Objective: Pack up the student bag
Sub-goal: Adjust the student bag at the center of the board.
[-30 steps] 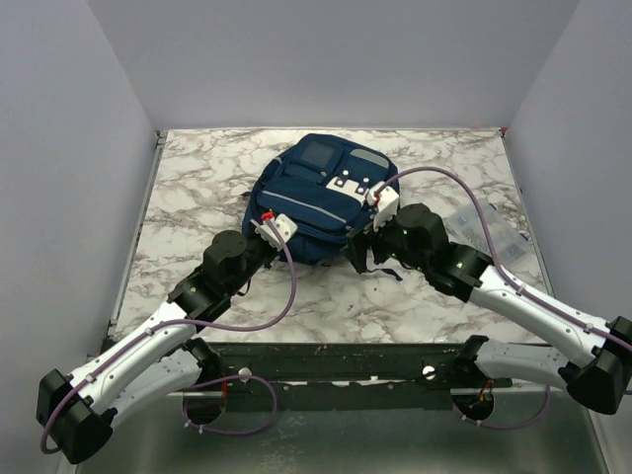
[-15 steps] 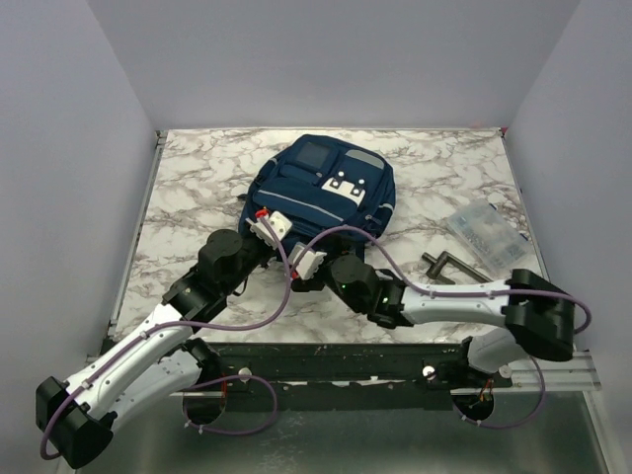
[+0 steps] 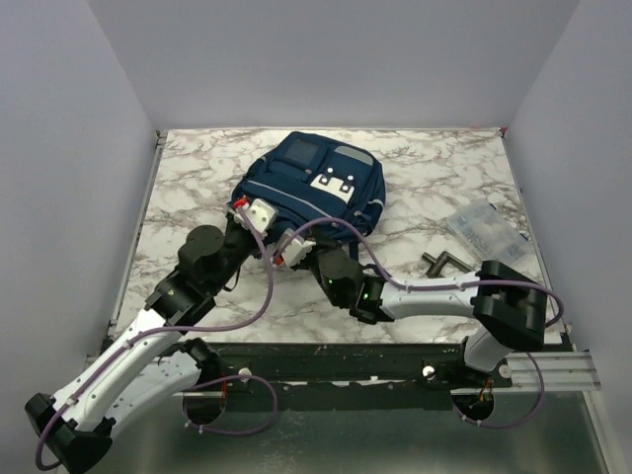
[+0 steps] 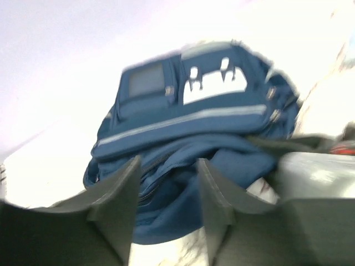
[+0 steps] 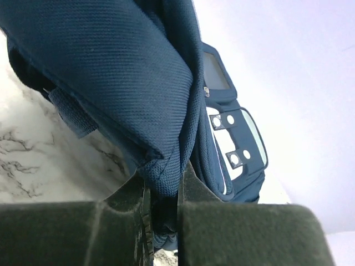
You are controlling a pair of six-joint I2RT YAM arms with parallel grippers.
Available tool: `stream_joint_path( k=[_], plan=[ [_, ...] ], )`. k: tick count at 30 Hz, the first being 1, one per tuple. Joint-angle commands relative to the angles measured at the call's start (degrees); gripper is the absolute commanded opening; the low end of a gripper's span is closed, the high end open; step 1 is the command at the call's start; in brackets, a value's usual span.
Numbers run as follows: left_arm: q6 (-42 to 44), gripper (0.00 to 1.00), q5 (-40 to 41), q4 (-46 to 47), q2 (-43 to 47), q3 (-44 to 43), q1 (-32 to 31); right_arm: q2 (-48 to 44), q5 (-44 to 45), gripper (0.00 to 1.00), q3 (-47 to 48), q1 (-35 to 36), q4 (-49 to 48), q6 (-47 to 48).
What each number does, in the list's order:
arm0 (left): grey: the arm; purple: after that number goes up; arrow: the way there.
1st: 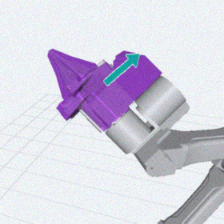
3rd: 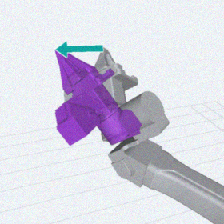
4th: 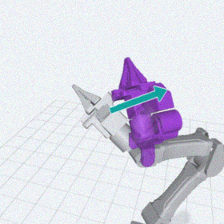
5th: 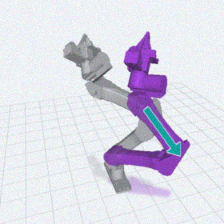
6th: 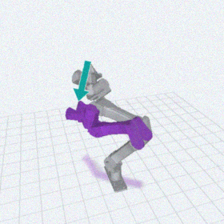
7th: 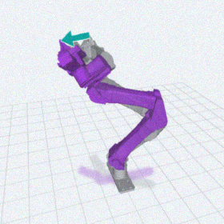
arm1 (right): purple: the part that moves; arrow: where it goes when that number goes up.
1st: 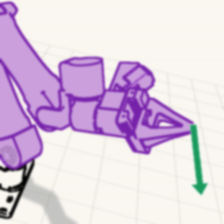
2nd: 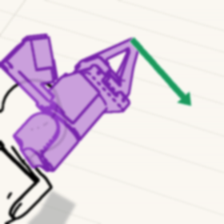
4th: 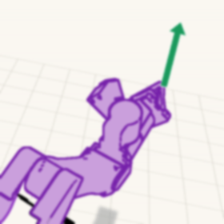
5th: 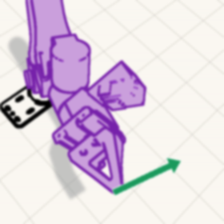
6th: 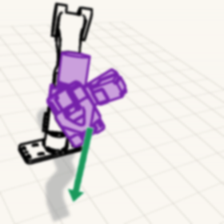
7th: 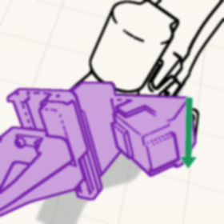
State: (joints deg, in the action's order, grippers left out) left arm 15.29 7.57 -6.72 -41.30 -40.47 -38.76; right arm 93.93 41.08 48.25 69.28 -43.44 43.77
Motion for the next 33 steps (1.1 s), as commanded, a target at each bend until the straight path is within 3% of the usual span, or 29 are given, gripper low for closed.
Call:
stream_joint_path(
  k=[1, 4, 7, 12, 18, 24, 29, 33],
  plan=[
    [-5.37, 0.63, 5.10, 1.38, 5.40, -10.10, 0.69, -7.42, -4.84, 0.00, 15.78, -6.65, 25.57, -19.95],
    [-7.51, 0.76, 8.61, -1.07, 6.57, -14.85, 1.48, -6.66, -11.37, 0.00, 28.01, -12.17, 40.02, -28.93],
    [-10.54, 0.85, 13.59, -4.77, 6.76, -20.89, 1.85, -3.79, -13.93, 0.00, 40.30, -16.82, 46.84, -34.34],
    [-15.77, 0.86, 15.93, -6.20, 7.88, -23.26, 2.01, 3.63, -15.41, 0.00, 61.09, -24.71, 55.52, -43.17],
    [-25.64, 0.86, 11.80, -8.69, 4.29, -20.96, 2.74, 12.36, -11.51, 0.00, 85.18, -25.82, 62.64, -44.42],
    [-35.44, 0.86, -0.08, -9.54, -2.27, -20.69, 7.46, 9.28, -4.68, 0.00, 80.22, -25.84, 59.54, -46.62],
    [-43.01, 0.85, -12.98, -10.67, -9.92, -26.18, 12.74, 7.83, 3.85, 0.00, 86.60, -25.82, 58.69, -45.26],
    [-47.24, 0.85, -19.75, -9.40, -14.92, -29.32, 14.34, 0.76, 11.00, 0.00, 73.49, -25.83, 50.31, -41.71]
  ],
)
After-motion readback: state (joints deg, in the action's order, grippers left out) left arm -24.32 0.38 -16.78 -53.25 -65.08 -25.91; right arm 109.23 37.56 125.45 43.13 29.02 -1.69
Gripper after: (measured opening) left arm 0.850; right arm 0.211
